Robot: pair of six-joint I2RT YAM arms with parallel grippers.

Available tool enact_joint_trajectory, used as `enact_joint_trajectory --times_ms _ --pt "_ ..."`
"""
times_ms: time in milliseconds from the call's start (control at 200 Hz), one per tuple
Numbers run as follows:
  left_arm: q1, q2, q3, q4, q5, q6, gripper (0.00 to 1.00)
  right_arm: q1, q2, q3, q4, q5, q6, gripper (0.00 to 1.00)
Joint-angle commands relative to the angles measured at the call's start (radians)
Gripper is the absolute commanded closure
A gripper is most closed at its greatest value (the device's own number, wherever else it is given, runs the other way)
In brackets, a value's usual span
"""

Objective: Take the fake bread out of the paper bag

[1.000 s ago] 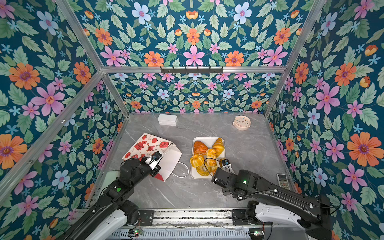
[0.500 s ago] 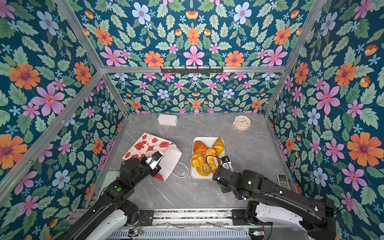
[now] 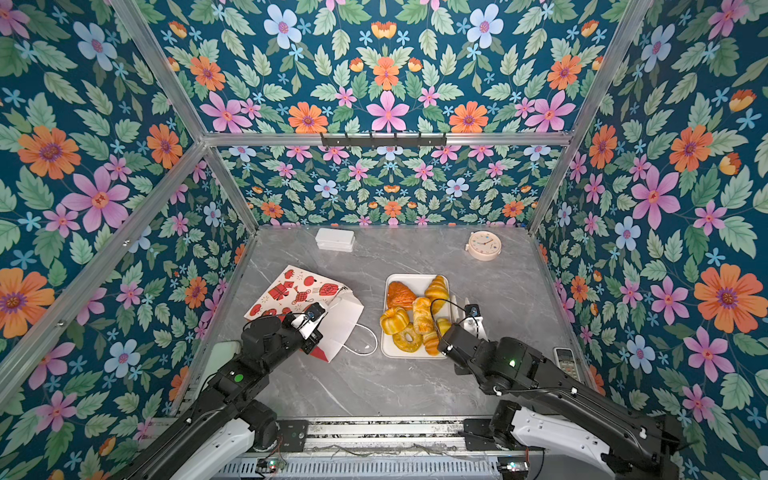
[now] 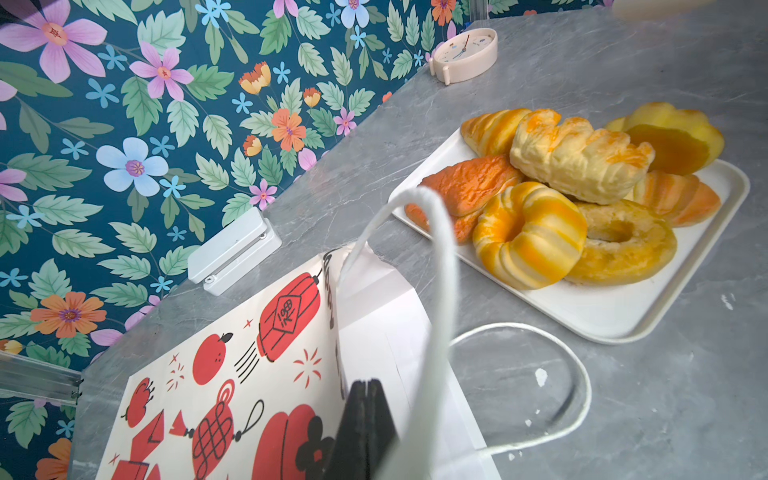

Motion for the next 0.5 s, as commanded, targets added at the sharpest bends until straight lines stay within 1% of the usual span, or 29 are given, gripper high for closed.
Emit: enact_joint_trajectory --times_ms 0,75,125,190,325,385,495 --pt "0.001 -0.004 0.005 0.029 0.011 -0.001 1.0 -0.137 0.009 -0.039 0.066 -0.023 -0.063 0.66" --pt "0.001 -0.008 0.005 0.03 0.01 -0.002 1.0 -0.285 0.037 -0.075 0.153 -0.079 -0.126 0.67" --pt "0.001 -0.011 0.005 0.03 0.012 -0.003 1.0 -0.391 0.07 -0.1 0.221 -0.136 -0.177 0.67" --pt "0.001 -0.016 0.005 0.029 0.012 -0.004 1.0 -0.494 0.127 -0.123 0.3 -0.173 -0.214 0.68" --pt "0.0 -0.029 0.005 0.027 0.011 -0.006 1.0 -0.616 0.269 -0.119 0.401 -0.194 -0.254 0.69" --pt "0.001 -0.034 0.006 0.028 0.01 -0.007 1.0 -0.672 0.339 -0.101 0.418 -0.216 -0.261 0.69" --pt "0.001 -0.037 0.009 0.028 0.0 -0.008 1.0 -0.736 0.461 -0.07 0.44 -0.231 -0.275 0.68"
